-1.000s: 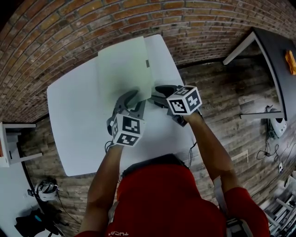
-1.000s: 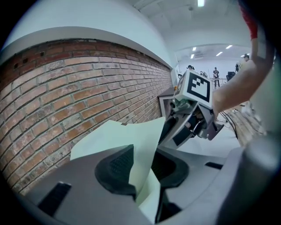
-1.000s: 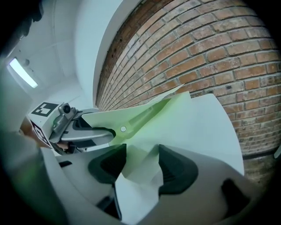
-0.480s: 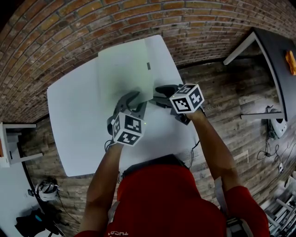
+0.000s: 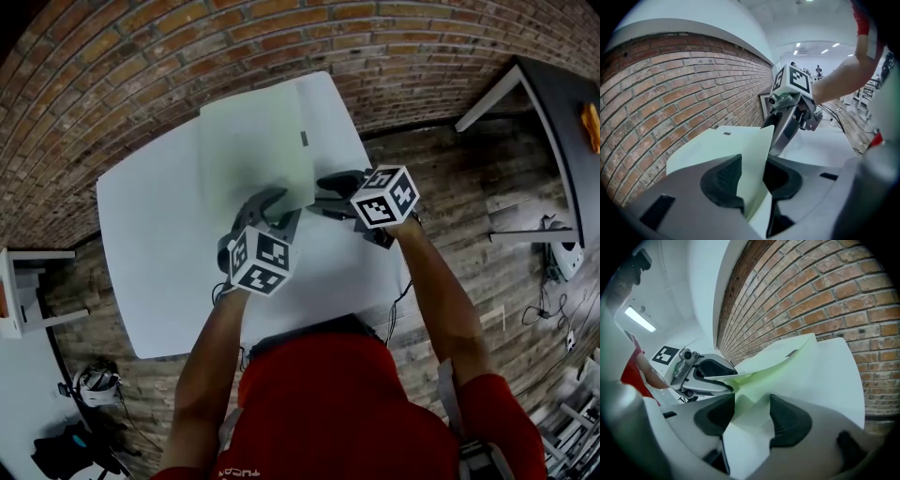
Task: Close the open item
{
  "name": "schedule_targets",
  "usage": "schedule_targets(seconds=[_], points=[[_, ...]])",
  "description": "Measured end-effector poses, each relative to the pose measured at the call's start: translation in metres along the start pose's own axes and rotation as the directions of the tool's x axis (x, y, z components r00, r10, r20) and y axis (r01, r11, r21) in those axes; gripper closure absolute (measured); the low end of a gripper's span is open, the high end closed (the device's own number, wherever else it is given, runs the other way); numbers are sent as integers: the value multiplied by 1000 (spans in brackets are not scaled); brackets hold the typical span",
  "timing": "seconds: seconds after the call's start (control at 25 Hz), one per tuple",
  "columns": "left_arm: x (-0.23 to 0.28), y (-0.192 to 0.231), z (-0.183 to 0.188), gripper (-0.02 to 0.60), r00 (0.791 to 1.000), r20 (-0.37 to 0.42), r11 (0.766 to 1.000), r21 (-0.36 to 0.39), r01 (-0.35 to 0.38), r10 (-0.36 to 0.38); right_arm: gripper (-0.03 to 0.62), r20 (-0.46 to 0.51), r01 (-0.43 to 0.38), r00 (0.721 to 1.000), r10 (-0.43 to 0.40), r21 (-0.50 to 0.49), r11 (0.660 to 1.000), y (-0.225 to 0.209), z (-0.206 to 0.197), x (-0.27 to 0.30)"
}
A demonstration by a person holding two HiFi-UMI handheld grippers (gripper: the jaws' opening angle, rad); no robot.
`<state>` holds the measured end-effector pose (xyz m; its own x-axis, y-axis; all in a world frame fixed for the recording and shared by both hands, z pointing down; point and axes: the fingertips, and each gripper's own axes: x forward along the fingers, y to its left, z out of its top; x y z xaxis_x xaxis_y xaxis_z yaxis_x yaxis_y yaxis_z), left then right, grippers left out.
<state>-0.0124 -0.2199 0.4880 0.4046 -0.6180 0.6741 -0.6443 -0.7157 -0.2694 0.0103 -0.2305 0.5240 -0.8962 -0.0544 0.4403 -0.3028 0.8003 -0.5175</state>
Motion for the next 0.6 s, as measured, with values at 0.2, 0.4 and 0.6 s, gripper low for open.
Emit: schedule_targets(seconds=[0.2, 0.4, 0.6], points=[[3, -2, -3, 459, 1000, -19, 1000, 17, 24, -24, 368, -12, -37, 999, 36, -13, 999, 1, 0, 0], [7, -3, -4, 454, 998, -43, 998, 39, 48, -46, 368, -25, -57, 998, 56, -28, 998, 0, -1, -2], [9, -4, -6, 454, 994, -76, 994, 69, 82, -76, 368, -45, -76, 996, 74, -48, 996, -1, -1, -2]])
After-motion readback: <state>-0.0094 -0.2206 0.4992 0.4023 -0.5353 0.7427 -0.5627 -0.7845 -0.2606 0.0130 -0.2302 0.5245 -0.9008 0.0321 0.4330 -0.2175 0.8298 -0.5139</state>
